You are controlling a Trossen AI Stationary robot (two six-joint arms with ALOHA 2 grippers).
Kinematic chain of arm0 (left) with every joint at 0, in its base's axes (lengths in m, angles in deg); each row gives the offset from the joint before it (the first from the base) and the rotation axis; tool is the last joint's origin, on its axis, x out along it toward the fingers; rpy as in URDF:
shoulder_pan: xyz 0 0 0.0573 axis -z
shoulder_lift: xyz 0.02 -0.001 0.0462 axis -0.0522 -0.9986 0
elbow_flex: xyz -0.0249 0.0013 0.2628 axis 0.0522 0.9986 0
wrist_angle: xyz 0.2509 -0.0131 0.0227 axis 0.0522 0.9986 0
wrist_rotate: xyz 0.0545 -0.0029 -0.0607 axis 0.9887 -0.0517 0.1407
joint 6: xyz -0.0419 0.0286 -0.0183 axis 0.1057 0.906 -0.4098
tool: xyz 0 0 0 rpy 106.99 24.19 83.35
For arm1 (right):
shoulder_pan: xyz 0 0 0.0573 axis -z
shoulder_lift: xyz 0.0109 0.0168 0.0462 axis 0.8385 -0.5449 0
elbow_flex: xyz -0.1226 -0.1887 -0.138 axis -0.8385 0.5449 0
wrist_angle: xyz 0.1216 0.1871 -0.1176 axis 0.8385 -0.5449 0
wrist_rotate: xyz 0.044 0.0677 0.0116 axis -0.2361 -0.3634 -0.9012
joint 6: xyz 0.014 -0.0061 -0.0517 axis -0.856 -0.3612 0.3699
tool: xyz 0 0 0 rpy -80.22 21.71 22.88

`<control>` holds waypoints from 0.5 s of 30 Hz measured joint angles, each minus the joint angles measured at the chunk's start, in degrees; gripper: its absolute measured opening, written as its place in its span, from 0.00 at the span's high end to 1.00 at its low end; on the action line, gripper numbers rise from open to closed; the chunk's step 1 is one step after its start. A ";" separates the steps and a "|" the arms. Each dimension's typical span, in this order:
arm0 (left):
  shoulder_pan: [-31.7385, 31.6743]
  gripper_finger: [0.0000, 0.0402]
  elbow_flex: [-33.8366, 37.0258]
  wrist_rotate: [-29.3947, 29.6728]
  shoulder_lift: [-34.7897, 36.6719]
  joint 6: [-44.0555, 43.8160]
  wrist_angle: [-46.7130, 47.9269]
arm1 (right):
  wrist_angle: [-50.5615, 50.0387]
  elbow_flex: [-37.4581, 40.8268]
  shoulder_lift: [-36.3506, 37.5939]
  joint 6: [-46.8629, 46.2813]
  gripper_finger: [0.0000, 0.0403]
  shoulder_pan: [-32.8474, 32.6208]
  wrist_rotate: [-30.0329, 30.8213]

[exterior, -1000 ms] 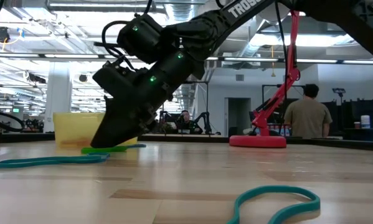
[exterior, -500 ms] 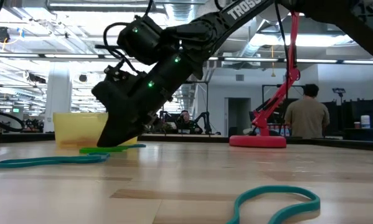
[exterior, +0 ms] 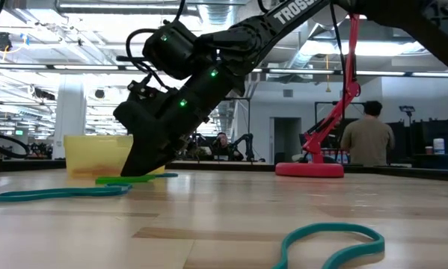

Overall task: Pick and place items into bin
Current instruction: Put the blue rubber band into the yellow bin

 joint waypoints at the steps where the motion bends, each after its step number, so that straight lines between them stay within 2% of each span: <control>1: -0.01 0.85 0.00 0.00 0.00 0.00 -0.01 | 0.17 0.02 0.00 0.00 0.73 -0.09 0.02; 15: 0.00 0.85 0.00 -0.02 0.00 0.00 0.00 | 2.44 0.16 0.00 -1.99 0.73 -0.38 -1.05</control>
